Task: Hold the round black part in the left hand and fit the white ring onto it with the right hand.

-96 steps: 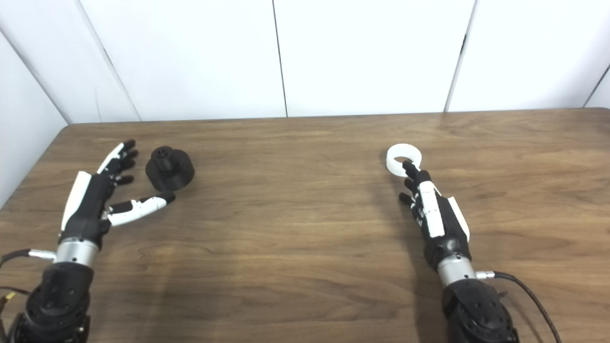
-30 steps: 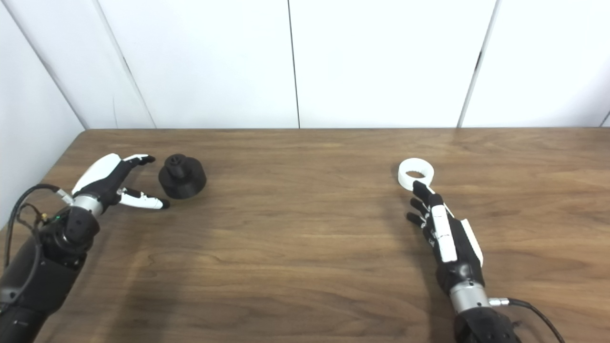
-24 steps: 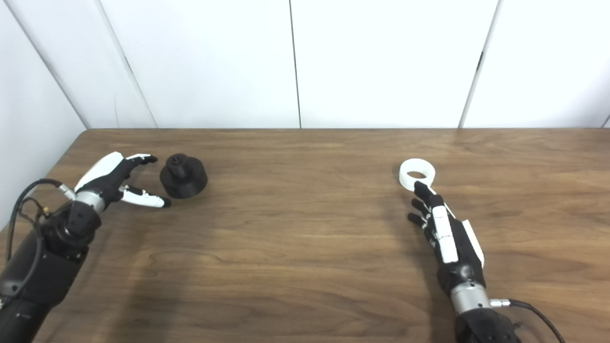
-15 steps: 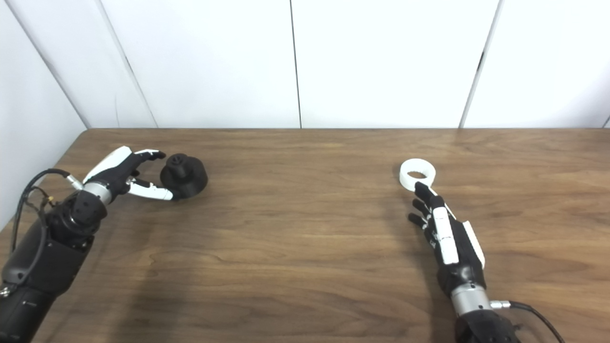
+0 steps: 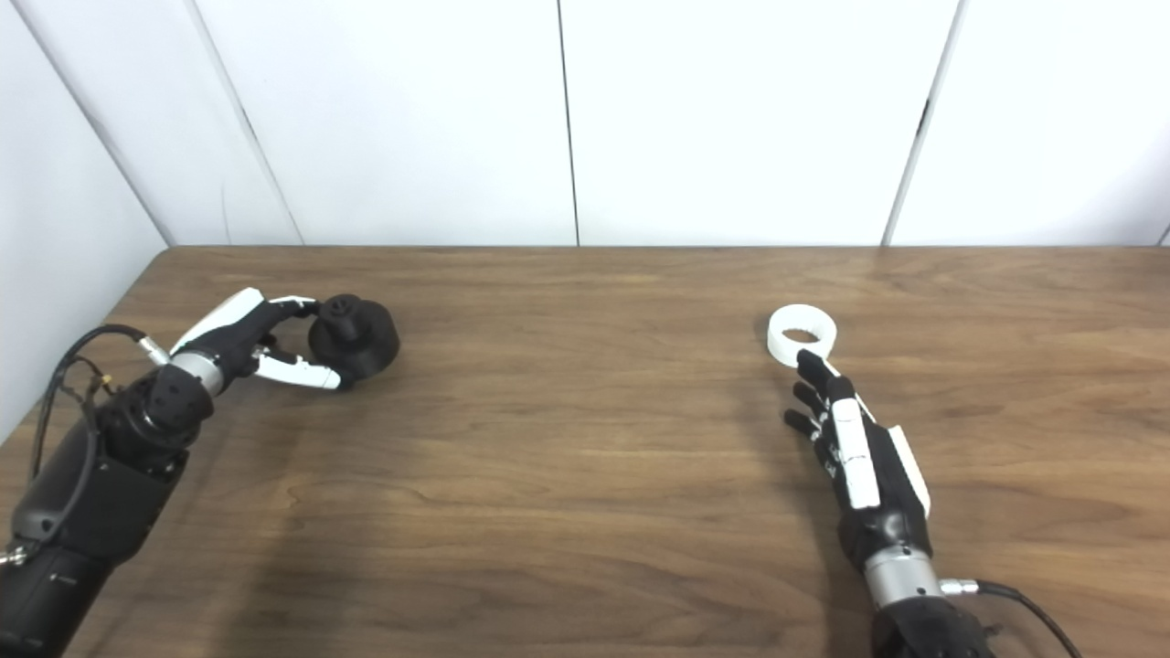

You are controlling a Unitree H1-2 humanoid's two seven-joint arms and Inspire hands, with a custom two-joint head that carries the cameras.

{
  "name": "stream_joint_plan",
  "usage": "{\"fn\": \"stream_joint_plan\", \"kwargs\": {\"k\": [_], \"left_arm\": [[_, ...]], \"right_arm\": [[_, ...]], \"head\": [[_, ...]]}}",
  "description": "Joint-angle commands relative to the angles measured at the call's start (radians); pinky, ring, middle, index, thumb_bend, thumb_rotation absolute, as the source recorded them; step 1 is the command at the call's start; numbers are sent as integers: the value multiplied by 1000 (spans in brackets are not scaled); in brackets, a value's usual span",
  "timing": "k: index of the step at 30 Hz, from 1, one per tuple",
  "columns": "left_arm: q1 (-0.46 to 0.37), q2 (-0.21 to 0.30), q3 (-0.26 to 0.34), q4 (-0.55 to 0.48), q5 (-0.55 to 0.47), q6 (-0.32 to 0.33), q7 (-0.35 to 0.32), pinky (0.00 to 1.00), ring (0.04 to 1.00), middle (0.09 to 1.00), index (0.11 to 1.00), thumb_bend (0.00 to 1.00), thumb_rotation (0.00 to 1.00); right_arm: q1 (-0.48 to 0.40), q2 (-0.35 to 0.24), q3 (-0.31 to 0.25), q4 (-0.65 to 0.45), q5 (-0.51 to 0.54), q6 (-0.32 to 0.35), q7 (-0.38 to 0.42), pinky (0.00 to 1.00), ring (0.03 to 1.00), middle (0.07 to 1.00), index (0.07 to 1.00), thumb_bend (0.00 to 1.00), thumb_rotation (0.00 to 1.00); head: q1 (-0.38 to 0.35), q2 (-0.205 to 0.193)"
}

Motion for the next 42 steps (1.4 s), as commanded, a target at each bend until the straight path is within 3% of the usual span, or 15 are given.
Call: {"fn": "stream_joint_plan", "kwargs": {"k": [1,14,27,42], "left_arm": [[-69,24,0,11,3,-21,14,870,978,941,858,940,340],[-95,-6,-24,59,18,-52,57,847,968,922,855,937,324],[-107,-24,-14,101,3,-96,93,854,967,924,681,867,237],[-92,-29,-11,90,-9,-106,112,864,973,926,639,839,188]], "right_arm": [[-3,6,-4,-20,3,-3,-4,873,932,935,894,549,989],[7,2,-2,-35,-22,-1,-15,838,917,924,889,561,1000],[15,-4,-8,-40,-23,2,-16,839,922,927,893,571,1000],[14,-8,-3,-42,-32,3,-15,838,918,922,893,573,1000]], "head": [[-2,1],[-19,0],[-19,3],[-21,6]]}}
